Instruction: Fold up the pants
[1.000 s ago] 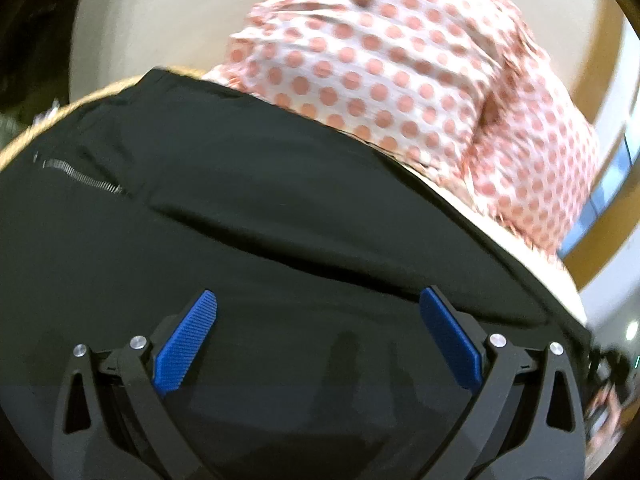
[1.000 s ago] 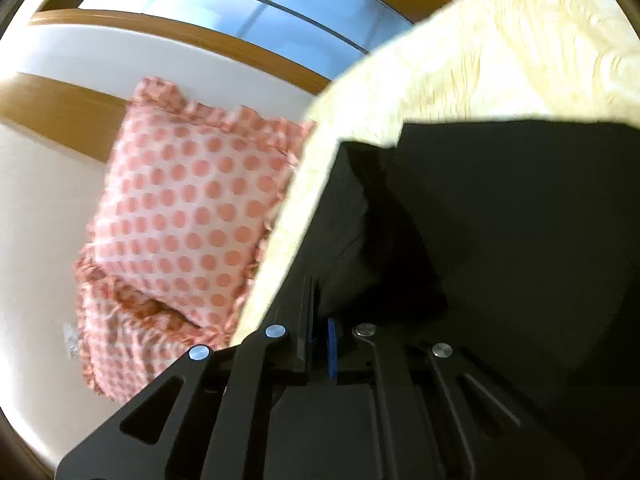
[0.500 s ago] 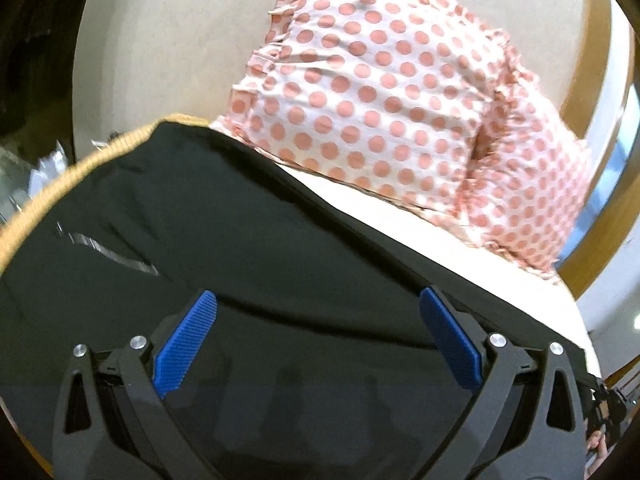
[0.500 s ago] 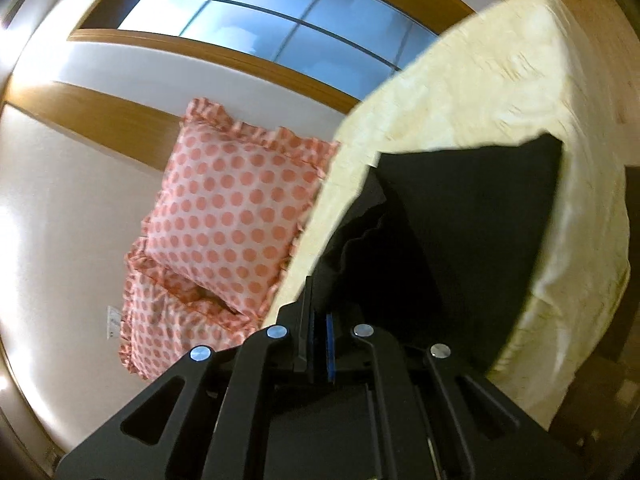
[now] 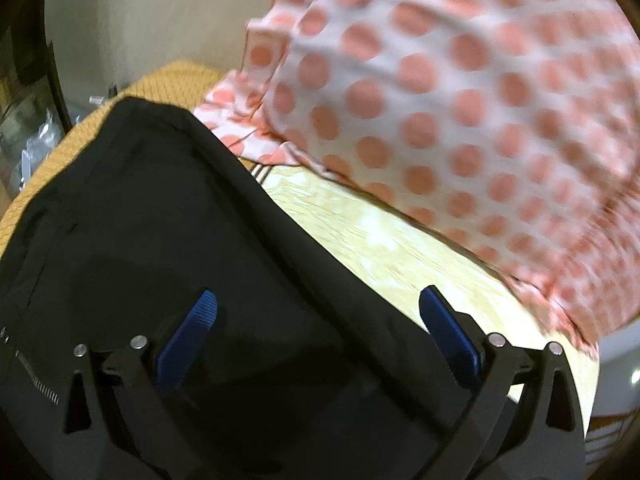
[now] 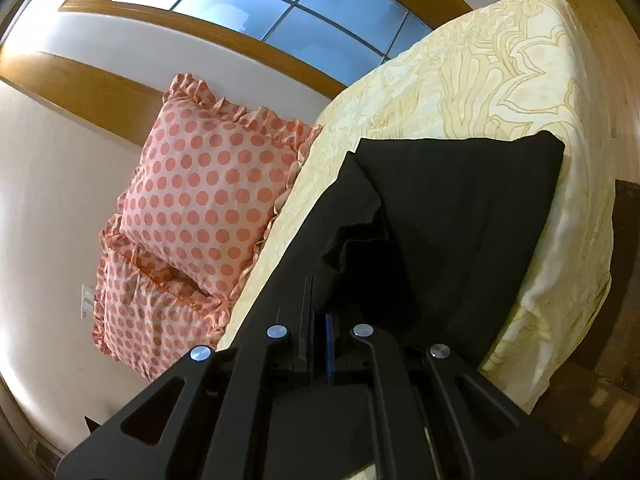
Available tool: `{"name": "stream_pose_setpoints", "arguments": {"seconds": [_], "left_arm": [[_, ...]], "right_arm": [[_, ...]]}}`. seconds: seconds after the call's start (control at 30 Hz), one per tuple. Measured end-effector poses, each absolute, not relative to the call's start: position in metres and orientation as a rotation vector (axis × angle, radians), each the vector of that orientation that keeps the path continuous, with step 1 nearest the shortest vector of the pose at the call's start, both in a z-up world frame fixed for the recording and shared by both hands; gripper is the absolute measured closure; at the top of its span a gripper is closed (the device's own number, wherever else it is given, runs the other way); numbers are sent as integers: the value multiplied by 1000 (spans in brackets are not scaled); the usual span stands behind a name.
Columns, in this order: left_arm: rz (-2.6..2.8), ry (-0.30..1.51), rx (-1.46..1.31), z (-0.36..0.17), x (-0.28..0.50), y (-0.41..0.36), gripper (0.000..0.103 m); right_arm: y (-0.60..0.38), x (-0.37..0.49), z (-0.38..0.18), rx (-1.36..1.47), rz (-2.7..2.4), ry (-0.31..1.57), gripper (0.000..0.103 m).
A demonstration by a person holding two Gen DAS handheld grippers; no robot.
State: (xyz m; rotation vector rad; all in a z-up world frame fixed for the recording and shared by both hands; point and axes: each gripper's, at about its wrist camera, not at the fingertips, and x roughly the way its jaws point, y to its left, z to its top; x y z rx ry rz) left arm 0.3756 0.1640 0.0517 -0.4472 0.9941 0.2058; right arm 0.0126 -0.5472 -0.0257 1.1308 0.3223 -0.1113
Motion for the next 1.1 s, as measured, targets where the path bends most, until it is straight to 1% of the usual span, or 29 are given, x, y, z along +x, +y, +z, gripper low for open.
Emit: {"name": "stream_pose_setpoints", "arguments": {"seconds": [0.03,0.07,0.13,0.2,0.23,0.27,0.37,0.53,0.6,0.63,0.67,0.7,0.73,0.77,0.8,0.87,0.9,0.97,1.03,1.1], "left_arm": [[219,1011,-461,47,382,168,15],[227,1031,-480,41,388,172,24],[254,1052,-505,32,397,181,34],[278,1025,-496,35,397,185,60],[251,1033,-509,34,396,189,83],[234,1036,-533,34,392,192,85],[218,993,-602,45,370,205,88],[164,880,-563,90,298,208,88],[142,827,-530,110,261,203,86],[133,797,-513,121,235,201,84],[126,772,-502,128,213,199,79],[128,745,-492,134,190,198,78],[148,694,-478,139,152,196,74],[180,653,-458,141,126,194,64],[213,615,-437,141,106,195,60],[319,527,-383,131,49,193,60],[350,519,-382,122,30,192,63],[359,566,-459,98,14,201,100],[317,657,-622,66,9,224,101],[277,687,-718,52,12,238,99]], "right_arm": [[-549,13,-26,1139,-105,328,99],[-549,13,-26,1139,-105,329,99],[-549,15,-26,1122,-109,334,99],[-549,16,-25,1108,-112,330,99],[-549,17,-25,1104,-112,329,99],[-550,18,-25,1100,-111,328,99],[-552,21,-25,1103,-110,329,99],[-567,26,-21,1138,-106,316,99],[-573,26,-17,1146,-105,303,99],[-578,24,-12,1149,-103,286,99],[-581,22,-9,1149,-103,274,99],[-583,19,-6,1148,-103,259,99],[-587,15,-3,1147,-108,242,99],[-589,12,-2,1147,-113,235,99],[-591,10,-4,1152,-120,236,99],[-592,9,-10,1158,-138,264,99],[-591,10,-16,1162,-156,286,99],[-592,11,-24,1178,-170,310,99],[-592,12,-28,1192,-169,316,99],[-592,13,-25,1181,-168,317,99]]}}
